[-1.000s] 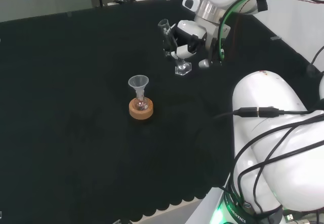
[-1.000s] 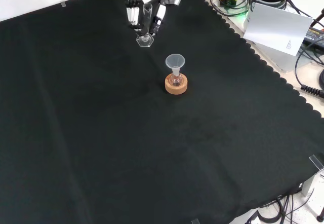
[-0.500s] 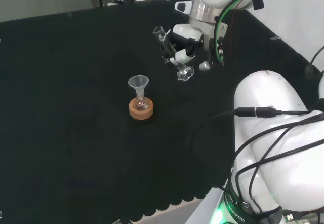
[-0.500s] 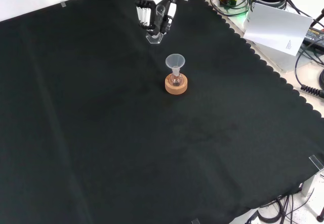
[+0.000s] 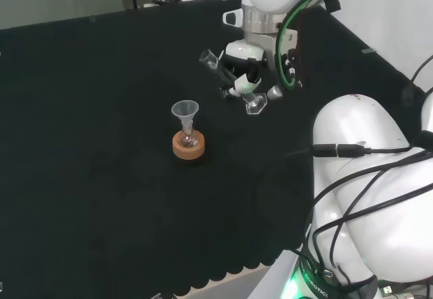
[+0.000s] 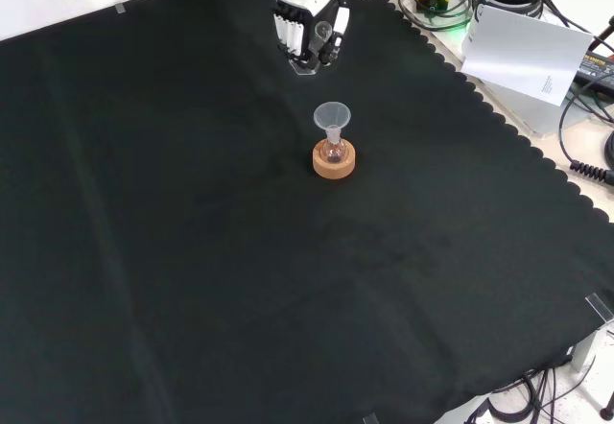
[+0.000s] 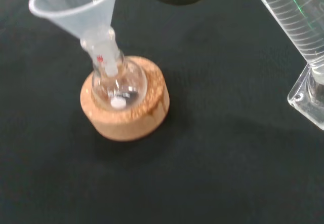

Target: Pour the water from the graduated cylinder into the round-bottom flask.

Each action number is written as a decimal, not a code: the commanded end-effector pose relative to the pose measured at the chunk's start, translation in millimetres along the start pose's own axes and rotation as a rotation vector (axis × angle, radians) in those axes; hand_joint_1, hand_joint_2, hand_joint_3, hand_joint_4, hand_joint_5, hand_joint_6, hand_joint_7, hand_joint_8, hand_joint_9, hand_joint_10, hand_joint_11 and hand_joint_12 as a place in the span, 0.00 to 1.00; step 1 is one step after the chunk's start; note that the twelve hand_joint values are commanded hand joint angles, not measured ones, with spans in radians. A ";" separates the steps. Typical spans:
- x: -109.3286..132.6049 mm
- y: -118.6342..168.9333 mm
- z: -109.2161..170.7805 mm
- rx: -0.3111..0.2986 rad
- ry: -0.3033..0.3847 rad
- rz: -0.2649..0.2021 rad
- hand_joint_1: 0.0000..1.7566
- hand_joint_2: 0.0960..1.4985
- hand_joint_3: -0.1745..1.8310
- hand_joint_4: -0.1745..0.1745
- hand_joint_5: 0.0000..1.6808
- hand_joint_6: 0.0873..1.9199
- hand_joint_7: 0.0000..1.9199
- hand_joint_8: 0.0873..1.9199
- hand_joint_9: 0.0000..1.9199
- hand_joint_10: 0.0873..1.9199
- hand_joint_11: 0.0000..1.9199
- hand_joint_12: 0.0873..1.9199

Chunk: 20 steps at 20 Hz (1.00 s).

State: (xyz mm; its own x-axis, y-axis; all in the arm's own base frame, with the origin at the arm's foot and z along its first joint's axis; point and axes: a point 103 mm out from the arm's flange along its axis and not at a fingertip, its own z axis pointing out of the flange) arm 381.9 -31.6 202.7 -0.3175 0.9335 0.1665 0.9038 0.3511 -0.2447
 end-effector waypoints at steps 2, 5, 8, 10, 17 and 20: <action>6.2 -4.4 6.2 0.093 -0.074 0.025 0.73 0.69 0.09 0.00 0.64 0.42 0.57 0.41 0.77 0.00 0.67 0.35; 8.6 -1.2 6.6 0.130 -0.119 0.043 0.73 0.69 0.09 0.00 0.64 0.42 0.57 0.41 0.77 0.00 0.67 0.34; 9.9 1.6 6.2 0.159 -0.158 0.057 0.73 0.69 0.09 0.00 0.64 0.42 0.57 0.41 0.77 0.00 0.67 0.34; 10.3 2.8 6.5 0.170 -0.180 0.065 0.73 0.69 0.09 0.00 0.64 0.42 0.57 0.41 0.77 0.00 0.67 0.34; 10.4 3.7 7.2 0.212 -0.239 0.086 0.73 0.69 0.09 0.00 0.64 0.42 0.57 0.41 0.77 0.00 0.67 0.34; 11.1 3.5 6.1 0.226 -0.269 0.091 0.73 0.69 0.09 0.00 0.64 0.42 0.57 0.41 0.77 0.00 0.67 0.34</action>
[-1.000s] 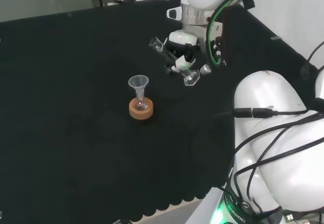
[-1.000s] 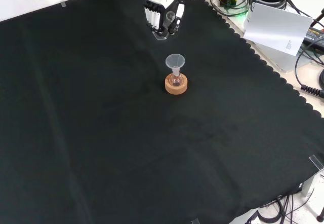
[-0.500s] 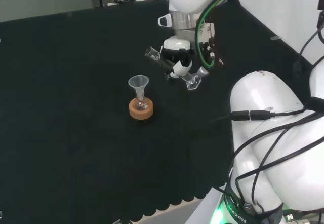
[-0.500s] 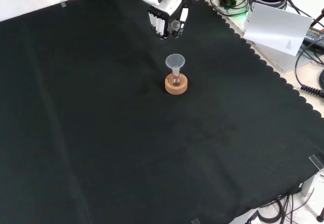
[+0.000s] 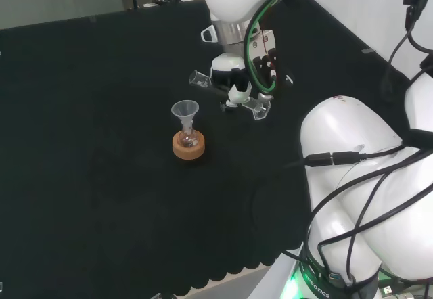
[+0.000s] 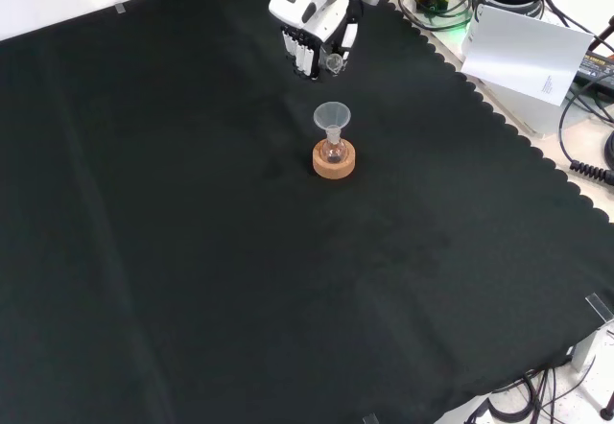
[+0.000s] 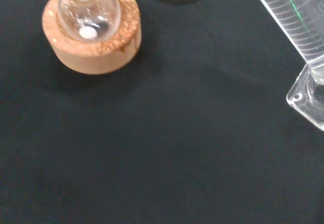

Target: Pour the water from the graduated cylinder into the round-bottom flask.

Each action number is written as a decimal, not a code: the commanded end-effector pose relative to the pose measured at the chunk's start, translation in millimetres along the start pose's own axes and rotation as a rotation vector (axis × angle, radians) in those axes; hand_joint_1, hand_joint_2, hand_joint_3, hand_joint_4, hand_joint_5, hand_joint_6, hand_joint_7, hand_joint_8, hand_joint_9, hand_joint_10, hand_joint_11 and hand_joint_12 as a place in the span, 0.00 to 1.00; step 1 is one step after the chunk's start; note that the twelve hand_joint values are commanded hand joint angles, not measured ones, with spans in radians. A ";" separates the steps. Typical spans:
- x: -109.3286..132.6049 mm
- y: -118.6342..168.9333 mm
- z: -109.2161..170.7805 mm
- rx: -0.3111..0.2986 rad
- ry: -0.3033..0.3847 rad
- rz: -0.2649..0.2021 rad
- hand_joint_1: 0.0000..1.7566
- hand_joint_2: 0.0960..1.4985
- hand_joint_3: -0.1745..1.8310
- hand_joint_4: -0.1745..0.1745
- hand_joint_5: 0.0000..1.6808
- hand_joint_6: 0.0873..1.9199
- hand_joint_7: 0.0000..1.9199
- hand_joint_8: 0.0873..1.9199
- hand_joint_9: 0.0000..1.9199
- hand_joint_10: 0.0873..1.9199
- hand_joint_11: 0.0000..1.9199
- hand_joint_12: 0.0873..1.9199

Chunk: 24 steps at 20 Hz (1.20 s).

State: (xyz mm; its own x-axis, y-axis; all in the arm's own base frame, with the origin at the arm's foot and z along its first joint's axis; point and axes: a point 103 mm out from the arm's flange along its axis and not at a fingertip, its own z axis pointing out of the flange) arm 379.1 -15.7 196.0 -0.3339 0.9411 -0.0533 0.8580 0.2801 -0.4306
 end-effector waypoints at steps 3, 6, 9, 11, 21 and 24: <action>-1.4 -1.1 -1.6 0.046 -0.091 0.035 0.73 0.69 0.09 0.00 0.64 0.42 0.57 0.41 0.77 0.00 0.67 0.34; 0.8 0.2 -1.1 0.064 -0.107 0.040 0.73 0.69 0.09 0.00 0.64 0.42 0.57 0.41 0.77 0.00 0.67 0.34; 2.8 1.8 -1.0 0.092 -0.128 0.051 0.73 0.69 0.09 0.00 0.64 0.42 0.57 0.41 0.77 0.00 0.67 0.34; 3.6 2.8 -1.2 0.105 -0.140 0.059 0.73 0.69 0.09 0.00 0.64 0.42 0.57 0.41 0.77 0.00 0.67 0.34; 4.4 8.1 -1.2 0.171 -0.199 0.088 0.73 0.69 0.09 0.00 0.64 0.42 0.57 0.41 0.77 0.00 0.67 0.34; 2.9 7.7 -1.4 0.175 -0.210 0.098 0.73 0.69 0.09 0.00 0.64 0.42 0.57 0.41 0.77 0.00 0.67 0.34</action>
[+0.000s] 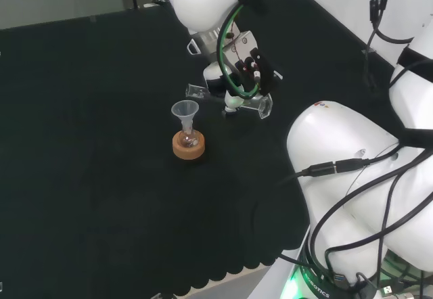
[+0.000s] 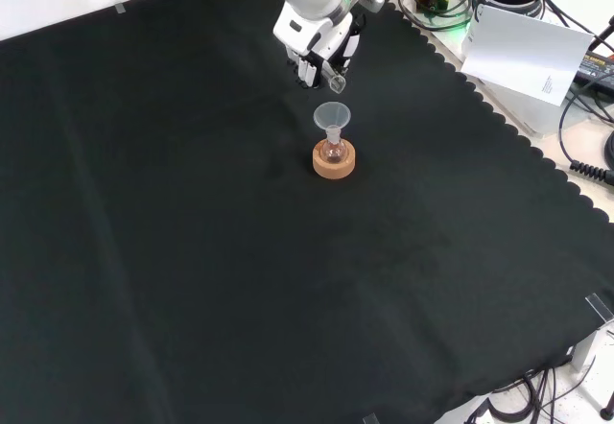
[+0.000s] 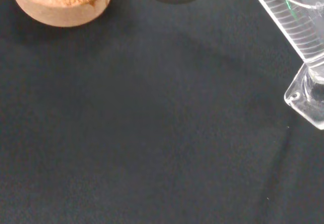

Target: Pour the water from the graduated cylinder into the round-bottom flask.

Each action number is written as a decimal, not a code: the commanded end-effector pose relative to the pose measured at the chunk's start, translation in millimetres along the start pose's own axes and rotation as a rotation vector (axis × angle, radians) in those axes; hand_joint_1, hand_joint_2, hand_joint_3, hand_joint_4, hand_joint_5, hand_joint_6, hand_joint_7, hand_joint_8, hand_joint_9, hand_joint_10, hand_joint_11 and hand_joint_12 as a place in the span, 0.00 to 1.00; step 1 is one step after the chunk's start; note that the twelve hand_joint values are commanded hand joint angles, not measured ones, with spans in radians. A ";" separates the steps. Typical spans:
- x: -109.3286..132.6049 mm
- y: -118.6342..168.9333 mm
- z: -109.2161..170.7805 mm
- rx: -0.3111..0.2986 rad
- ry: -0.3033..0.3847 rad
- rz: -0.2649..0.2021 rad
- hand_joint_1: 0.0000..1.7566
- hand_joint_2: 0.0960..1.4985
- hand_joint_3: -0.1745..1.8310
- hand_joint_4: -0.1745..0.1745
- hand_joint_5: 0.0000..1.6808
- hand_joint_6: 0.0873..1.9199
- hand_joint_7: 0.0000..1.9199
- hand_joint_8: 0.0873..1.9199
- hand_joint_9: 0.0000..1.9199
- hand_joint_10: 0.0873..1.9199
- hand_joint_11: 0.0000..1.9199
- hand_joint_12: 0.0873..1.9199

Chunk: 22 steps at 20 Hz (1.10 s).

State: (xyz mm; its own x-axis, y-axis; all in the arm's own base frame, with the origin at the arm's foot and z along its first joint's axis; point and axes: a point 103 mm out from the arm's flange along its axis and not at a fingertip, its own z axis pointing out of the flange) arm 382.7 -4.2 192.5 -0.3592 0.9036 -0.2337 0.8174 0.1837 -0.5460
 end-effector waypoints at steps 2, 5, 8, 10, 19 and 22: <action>-7.9 -0.2 -0.1 0.045 -0.050 0.049 0.73 0.69 0.09 0.00 0.64 0.42 0.57 0.41 0.77 0.00 0.67 0.34; -7.1 0.5 -1.7 0.074 -0.075 0.058 0.73 0.69 0.09 0.00 0.64 0.42 0.57 0.41 0.77 0.00 0.67 0.34; -6.3 1.6 -4.1 0.096 -0.100 0.068 0.73 0.69 0.09 0.00 0.64 0.42 0.57 0.41 0.77 0.00 0.67 0.34; -5.5 2.0 -6.0 0.110 -0.118 0.077 0.73 0.69 0.09 0.00 0.64 0.42 0.57 0.41 0.77 0.00 0.67 0.34; -4.6 3.4 -8.9 0.161 -0.183 0.131 0.73 0.69 0.09 0.00 0.64 0.42 0.57 0.41 0.77 0.00 0.67 0.34; -5.3 2.6 -10.6 0.163 -0.202 0.141 0.73 0.69 0.09 0.00 0.64 0.42 0.57 0.41 0.77 0.00 0.67 0.34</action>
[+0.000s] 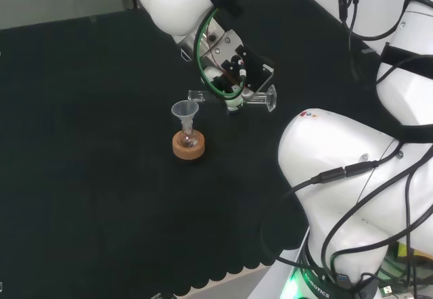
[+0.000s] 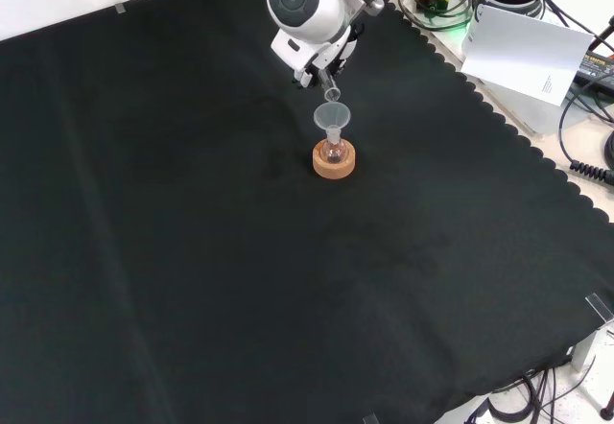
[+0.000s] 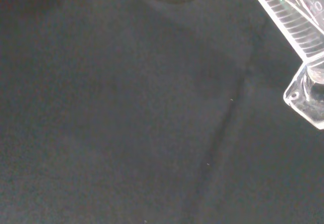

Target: Pour the water from the graduated cylinder into the round-bottom flask.

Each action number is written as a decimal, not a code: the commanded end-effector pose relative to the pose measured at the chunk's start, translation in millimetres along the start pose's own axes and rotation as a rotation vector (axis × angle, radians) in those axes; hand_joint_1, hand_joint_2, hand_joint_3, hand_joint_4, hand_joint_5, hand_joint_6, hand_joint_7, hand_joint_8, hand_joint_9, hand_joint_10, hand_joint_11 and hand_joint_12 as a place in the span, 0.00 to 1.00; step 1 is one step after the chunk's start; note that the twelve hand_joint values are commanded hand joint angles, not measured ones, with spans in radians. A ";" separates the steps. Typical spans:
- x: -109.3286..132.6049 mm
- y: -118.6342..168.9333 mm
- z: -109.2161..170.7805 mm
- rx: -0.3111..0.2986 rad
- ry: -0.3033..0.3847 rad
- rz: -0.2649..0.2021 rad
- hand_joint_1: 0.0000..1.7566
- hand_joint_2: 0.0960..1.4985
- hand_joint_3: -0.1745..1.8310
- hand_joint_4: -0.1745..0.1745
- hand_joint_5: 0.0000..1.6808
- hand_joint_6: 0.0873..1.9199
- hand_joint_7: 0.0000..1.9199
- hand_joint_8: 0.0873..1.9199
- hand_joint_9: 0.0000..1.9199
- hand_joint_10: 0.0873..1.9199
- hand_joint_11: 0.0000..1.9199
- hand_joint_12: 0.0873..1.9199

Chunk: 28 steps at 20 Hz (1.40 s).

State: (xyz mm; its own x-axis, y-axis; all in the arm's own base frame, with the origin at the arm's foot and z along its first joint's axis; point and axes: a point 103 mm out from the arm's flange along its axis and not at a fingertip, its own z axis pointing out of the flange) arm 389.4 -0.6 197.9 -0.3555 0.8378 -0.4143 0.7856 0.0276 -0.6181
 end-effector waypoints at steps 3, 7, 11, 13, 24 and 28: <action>-5.5 -1.4 -2.4 0.028 -0.053 0.048 0.73 0.69 0.09 0.00 0.64 0.42 0.57 0.41 0.77 0.00 0.67 0.34; -4.8 -1.9 -3.6 0.036 -0.076 0.056 0.73 0.69 0.09 0.00 0.64 0.42 0.57 0.41 0.77 0.00 0.67 0.34; -4.0 -2.3 -5.2 0.048 -0.098 0.062 0.73 0.69 0.09 0.00 0.64 0.42 0.57 0.41 0.77 0.00 0.67 0.34; -2.7 -2.6 -6.7 0.060 -0.120 0.070 0.73 0.69 0.09 0.00 0.64 0.42 0.57 0.41 0.77 0.00 0.67 0.34; 2.3 -4.3 -9.2 0.074 -0.167 0.120 0.73 0.69 0.09 0.00 0.64 0.42 0.57 0.41 0.77 0.00 0.67 0.34; 0.8 -4.7 -11.6 0.085 -0.184 0.134 0.73 0.69 0.09 0.00 0.64 0.42 0.57 0.41 0.77 0.00 0.67 0.34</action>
State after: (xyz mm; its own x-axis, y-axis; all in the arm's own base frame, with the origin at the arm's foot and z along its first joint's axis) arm 390.1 7.2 206.2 -0.3487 0.7319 -0.5855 0.7894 -0.1074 -0.6044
